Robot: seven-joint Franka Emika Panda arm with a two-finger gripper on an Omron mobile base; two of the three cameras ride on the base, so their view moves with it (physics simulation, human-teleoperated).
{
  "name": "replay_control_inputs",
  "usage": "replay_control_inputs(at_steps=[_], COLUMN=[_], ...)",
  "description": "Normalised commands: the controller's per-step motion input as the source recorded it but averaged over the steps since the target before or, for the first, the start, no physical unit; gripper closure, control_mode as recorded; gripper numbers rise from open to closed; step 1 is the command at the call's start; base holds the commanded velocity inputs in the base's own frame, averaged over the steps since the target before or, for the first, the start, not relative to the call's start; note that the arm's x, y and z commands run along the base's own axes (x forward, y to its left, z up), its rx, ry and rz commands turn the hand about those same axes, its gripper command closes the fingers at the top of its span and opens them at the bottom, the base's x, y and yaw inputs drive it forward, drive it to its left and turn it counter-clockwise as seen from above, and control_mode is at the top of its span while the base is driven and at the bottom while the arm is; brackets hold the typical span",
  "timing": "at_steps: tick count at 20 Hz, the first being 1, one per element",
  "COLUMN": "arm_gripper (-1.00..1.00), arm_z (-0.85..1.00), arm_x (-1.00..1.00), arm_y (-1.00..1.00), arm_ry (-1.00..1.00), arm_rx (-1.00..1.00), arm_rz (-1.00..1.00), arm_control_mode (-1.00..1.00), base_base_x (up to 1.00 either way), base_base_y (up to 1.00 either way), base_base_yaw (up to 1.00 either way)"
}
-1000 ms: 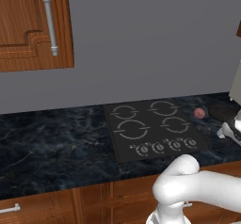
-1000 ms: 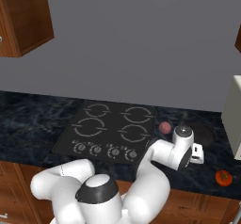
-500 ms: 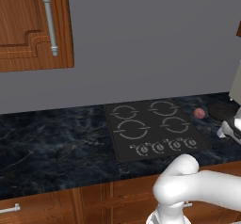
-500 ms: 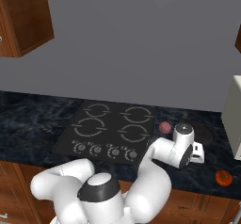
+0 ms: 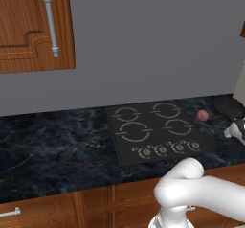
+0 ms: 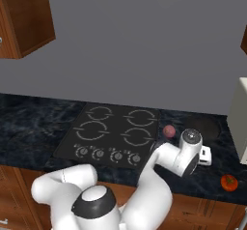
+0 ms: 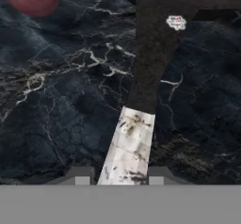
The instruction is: Place the pan on the rear right burner on the stove. Then place the tomato and the onion in the pan and turn on the rear right burner.
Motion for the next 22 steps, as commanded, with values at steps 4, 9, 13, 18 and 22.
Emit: replay_control_inputs(at_steps=[4,9,13,18,22], arm_gripper=[1.0,1.0,1.0,1.0,1.0], arm_z=[0.05,0.13,0.44,0.57,0.44], arm_x=[-0.31,-0.27,-0.23,-0.02,0.0], arm_y=[-0.01,0.0,0.0,0.0,0.03], arm_ry=[-0.2,-0.12,-0.01,0.05,0.08], arm_rx=[0.0,-0.01,-0.07,-0.08,-0.09], arm_rz=[0.04,0.1,0.08,0.04,0.0], arm_control_mode=[-1.0,-1.0,-1.0,-1.0,-1.0], base_base_x=[0.0,0.0,0.0,0.0,0.0], base_base_y=[0.0,0.0,0.0,0.0,0.0], base_base_yaw=[0.0,0.0,0.0,0.0,0.0])
